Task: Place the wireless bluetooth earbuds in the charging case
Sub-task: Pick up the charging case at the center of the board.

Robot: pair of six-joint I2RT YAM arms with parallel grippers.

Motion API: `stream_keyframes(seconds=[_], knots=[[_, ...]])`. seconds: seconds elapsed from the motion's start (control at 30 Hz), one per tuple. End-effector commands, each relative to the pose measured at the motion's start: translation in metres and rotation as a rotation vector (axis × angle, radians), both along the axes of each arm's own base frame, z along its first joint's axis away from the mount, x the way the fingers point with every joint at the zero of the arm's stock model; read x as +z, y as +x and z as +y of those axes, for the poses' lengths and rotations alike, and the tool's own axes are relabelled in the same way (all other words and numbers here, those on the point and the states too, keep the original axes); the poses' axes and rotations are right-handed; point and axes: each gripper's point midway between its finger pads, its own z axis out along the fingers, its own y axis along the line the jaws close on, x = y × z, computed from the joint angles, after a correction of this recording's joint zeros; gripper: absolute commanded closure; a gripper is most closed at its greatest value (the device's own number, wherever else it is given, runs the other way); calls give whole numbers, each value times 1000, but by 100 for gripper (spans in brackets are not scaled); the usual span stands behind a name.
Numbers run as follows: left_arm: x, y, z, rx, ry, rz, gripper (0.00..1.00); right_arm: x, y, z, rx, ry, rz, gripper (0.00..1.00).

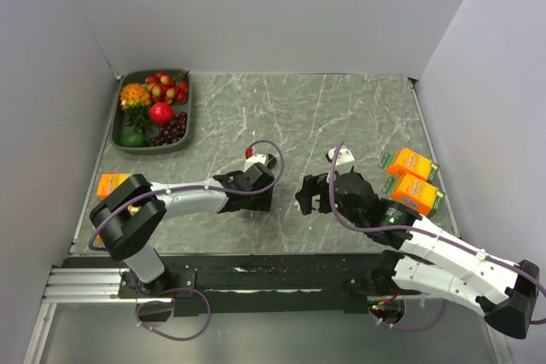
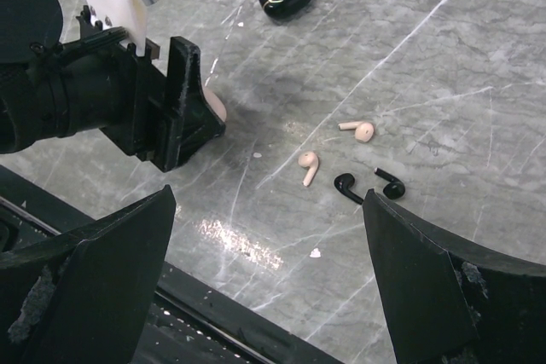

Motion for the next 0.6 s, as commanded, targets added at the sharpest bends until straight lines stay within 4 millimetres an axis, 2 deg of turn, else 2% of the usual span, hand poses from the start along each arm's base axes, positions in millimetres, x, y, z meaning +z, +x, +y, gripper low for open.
stream_keyframes(seconds=[0.0,0.13,0.4,0.57], knots=[[4,3,2,44,2,-16,26,2,1,-4,-21,17,-9,0],[12,6,5,31,17,-41,23,1,1,-3,-18,22,-10,0],[11,1,4,-21,57,-34,30,-1,1,-5,-27,18,-7,0],[13,-2,6,-35,61,-42,28,-2,1,-5,-26,16,-5,0]])
